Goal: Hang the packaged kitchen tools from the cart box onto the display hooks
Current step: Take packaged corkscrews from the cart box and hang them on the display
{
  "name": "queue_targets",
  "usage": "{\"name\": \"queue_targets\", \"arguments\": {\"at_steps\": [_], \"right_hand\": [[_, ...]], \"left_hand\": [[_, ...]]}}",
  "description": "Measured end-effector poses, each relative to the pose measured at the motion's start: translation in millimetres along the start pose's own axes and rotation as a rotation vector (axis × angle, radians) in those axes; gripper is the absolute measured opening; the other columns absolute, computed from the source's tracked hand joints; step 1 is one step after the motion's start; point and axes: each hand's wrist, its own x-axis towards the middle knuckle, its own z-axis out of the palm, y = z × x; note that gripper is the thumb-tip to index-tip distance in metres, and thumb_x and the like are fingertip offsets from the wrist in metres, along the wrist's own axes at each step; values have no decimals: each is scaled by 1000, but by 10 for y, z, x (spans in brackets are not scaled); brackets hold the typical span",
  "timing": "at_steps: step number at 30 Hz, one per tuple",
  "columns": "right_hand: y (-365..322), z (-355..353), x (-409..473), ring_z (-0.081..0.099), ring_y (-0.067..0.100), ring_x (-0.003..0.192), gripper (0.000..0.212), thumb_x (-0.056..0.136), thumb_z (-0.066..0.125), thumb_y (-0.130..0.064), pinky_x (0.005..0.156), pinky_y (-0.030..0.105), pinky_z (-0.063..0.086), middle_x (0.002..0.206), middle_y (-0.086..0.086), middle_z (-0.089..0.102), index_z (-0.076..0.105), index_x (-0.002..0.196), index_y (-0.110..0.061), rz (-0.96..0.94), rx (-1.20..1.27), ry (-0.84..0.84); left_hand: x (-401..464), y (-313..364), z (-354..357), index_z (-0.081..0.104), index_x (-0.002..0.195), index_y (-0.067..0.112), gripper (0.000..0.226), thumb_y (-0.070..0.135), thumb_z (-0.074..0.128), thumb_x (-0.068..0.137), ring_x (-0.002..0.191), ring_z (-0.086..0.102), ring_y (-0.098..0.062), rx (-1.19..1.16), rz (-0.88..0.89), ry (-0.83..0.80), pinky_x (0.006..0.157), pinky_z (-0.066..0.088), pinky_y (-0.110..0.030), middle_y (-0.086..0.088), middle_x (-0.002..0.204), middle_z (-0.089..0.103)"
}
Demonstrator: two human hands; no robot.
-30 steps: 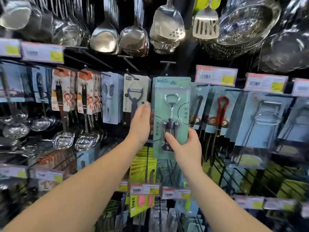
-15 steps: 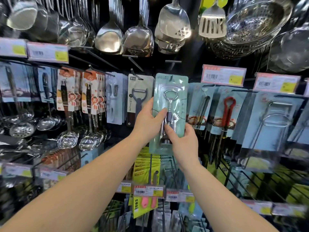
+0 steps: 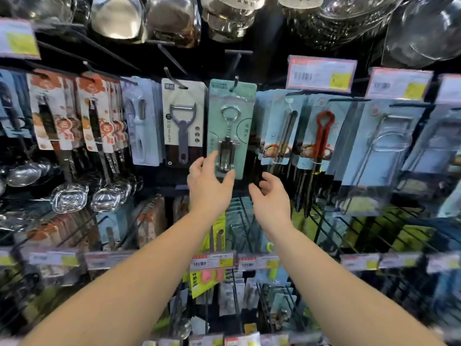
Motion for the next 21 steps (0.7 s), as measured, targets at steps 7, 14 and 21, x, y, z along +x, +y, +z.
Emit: {"name": "queue_targets", "arguments": {"at_steps": [7, 14, 21], "right_hand": [[384, -867, -53, 57, 16, 110, 41, 98, 55, -26, 87, 27, 44, 129, 3, 59, 49, 137, -18, 51, -130, 125], [883, -2407, -90, 57, 24, 120, 49, 94, 58, -35, 96, 35, 48, 134, 6, 58, 50, 139, -16, 65, -416, 173], [1581, -4713, -475, 56, 34, 115, 51, 91, 56, -46, 93, 39, 46, 124, 16, 61, 55, 135, -19, 182, -717, 339]], "left_hand": [[-497, 324, 671, 47, 144, 24, 53, 40, 59, 95, 130, 38, -32, 125, 216, -72, 108, 30, -39, -10, 139, 44], [-1147, 1243, 1752, 48, 143, 29, 54, 51, 54, 94, 133, 37, -32, 322, 377, -294, 111, 33, -43, -6, 143, 45], [-2419, 2575, 3233, 47, 141, 27, 59, 61, 45, 93, 135, 38, -34, 423, 498, -596, 109, 33, -44, -9, 145, 43]]}}
